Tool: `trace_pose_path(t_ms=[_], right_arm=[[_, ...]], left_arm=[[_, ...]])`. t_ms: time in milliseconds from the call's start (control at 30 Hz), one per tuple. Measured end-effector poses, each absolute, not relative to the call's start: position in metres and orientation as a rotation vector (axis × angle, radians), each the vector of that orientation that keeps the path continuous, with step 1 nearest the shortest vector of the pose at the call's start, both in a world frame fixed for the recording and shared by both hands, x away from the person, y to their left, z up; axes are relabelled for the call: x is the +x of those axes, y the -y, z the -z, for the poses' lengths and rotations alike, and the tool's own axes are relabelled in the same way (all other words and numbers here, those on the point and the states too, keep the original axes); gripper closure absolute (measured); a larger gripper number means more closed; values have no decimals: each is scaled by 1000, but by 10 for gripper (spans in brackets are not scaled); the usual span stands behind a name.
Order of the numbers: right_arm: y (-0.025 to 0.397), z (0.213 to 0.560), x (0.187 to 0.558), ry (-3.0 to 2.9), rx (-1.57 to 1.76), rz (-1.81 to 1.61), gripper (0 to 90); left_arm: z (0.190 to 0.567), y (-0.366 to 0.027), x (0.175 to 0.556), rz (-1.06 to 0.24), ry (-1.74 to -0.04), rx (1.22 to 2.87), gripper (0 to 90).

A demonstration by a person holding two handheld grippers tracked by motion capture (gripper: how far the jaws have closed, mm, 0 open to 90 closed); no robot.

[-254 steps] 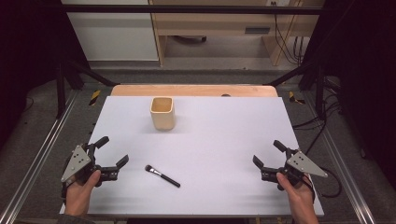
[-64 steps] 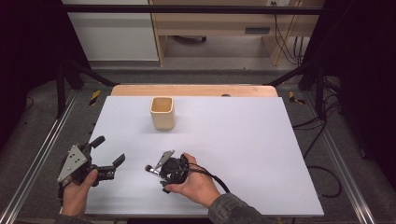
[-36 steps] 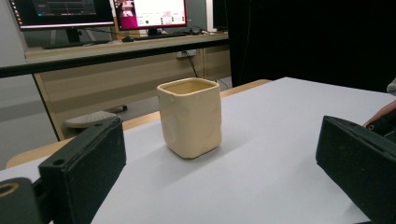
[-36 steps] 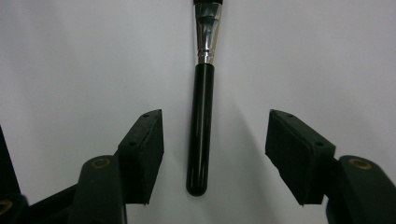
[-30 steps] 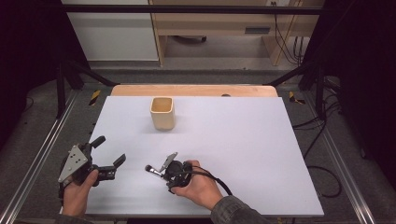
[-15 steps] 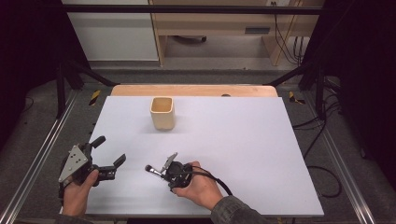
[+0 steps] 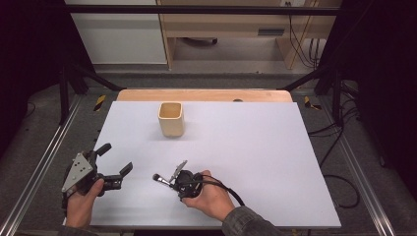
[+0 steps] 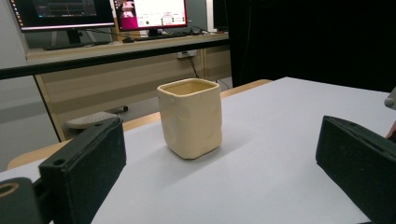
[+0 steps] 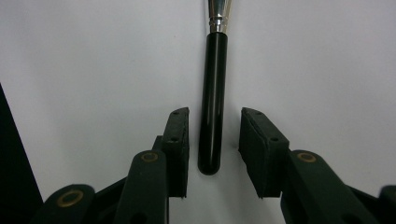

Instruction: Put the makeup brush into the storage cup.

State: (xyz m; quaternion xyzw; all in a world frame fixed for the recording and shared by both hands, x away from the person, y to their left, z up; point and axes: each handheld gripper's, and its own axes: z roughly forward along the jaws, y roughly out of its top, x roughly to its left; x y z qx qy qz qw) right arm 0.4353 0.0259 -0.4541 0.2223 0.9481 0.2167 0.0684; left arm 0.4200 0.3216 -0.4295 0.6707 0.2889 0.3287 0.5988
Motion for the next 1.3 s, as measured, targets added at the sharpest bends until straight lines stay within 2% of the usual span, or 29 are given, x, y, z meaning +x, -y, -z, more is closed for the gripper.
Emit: trace_pose_path(t_ms=[1300], right_arm=[[-27, 453, 436, -2898, 694, -629, 794]], left_arm=[[429, -322, 420, -766, -673, 1555, 10]])
